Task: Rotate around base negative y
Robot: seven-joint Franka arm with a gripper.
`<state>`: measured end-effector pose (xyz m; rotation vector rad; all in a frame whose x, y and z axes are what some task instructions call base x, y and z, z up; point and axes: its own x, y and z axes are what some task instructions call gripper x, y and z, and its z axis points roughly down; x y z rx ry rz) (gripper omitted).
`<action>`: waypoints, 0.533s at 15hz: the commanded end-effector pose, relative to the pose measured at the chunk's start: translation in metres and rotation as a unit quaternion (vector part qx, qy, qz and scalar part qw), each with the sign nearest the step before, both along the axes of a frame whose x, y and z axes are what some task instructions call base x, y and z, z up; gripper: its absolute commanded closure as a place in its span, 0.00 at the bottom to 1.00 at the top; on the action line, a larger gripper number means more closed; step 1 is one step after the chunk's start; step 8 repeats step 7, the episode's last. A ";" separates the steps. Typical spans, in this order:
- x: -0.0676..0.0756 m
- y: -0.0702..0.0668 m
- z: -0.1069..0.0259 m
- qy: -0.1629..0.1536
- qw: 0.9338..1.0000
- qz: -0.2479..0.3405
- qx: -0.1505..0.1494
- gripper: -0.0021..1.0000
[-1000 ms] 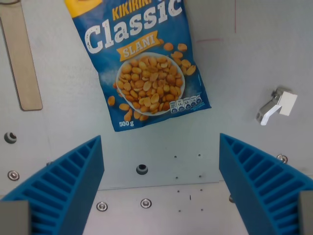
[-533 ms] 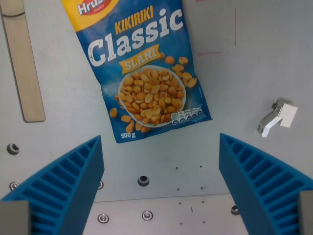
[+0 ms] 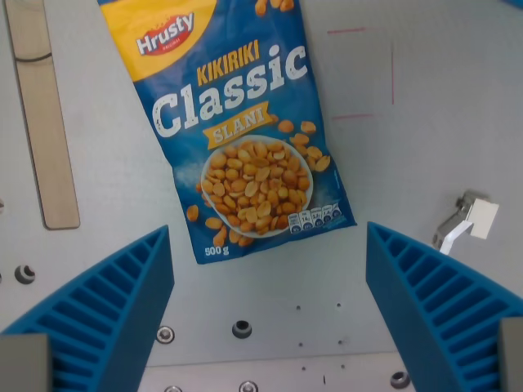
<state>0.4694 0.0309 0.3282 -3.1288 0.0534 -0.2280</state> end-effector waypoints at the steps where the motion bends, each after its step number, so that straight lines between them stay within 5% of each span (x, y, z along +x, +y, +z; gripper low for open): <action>1: -0.016 -0.001 0.001 -0.145 0.989 -0.001 -0.003 0.00; 8: -0.016 -0.001 0.001 -0.185 0.983 0.000 -0.003 0.00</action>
